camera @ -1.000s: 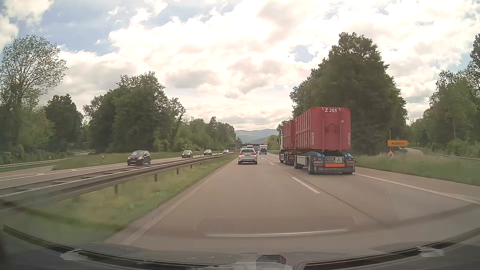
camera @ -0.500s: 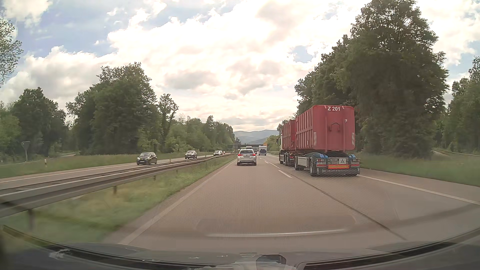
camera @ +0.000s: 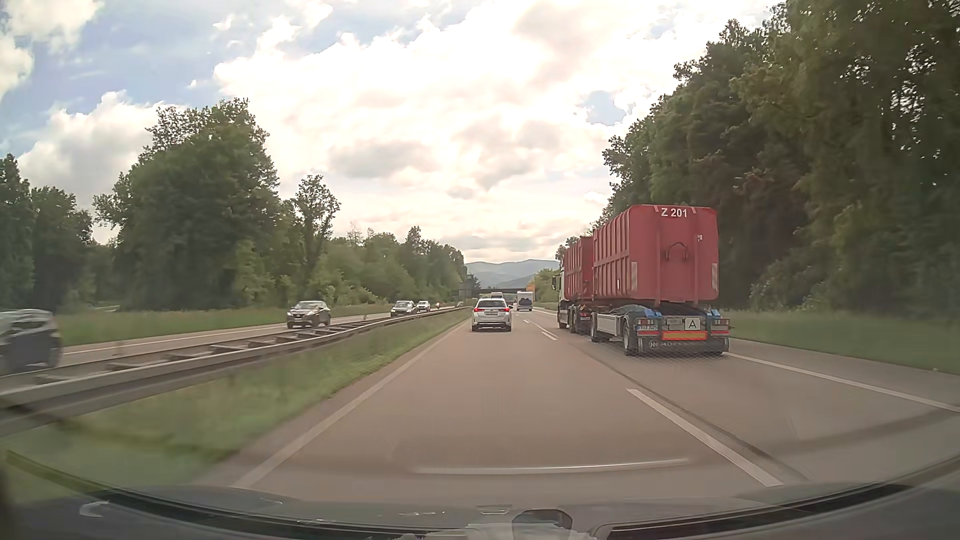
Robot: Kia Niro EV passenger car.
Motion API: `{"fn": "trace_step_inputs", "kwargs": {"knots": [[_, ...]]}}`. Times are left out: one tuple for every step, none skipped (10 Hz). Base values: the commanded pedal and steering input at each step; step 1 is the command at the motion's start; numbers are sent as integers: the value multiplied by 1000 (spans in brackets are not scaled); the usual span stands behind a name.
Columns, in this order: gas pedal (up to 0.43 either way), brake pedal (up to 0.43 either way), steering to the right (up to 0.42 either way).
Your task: Follow the waypoints while adhering to traffic rules and regulations
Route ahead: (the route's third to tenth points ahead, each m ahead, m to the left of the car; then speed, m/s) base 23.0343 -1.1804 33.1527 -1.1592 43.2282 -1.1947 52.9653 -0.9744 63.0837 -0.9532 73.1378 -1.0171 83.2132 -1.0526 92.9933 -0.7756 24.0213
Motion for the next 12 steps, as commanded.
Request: {"fn": "trace_step_inputs", "kwargs": {"knots": [[138,0,1],[138,0,1],[138,0,1],[138,0,1],[138,0,1],[150,0,1],[150,0,1],[150,0,1],[150,0,1],[150,0,1],[150,0,1],[150,0,1]]}}
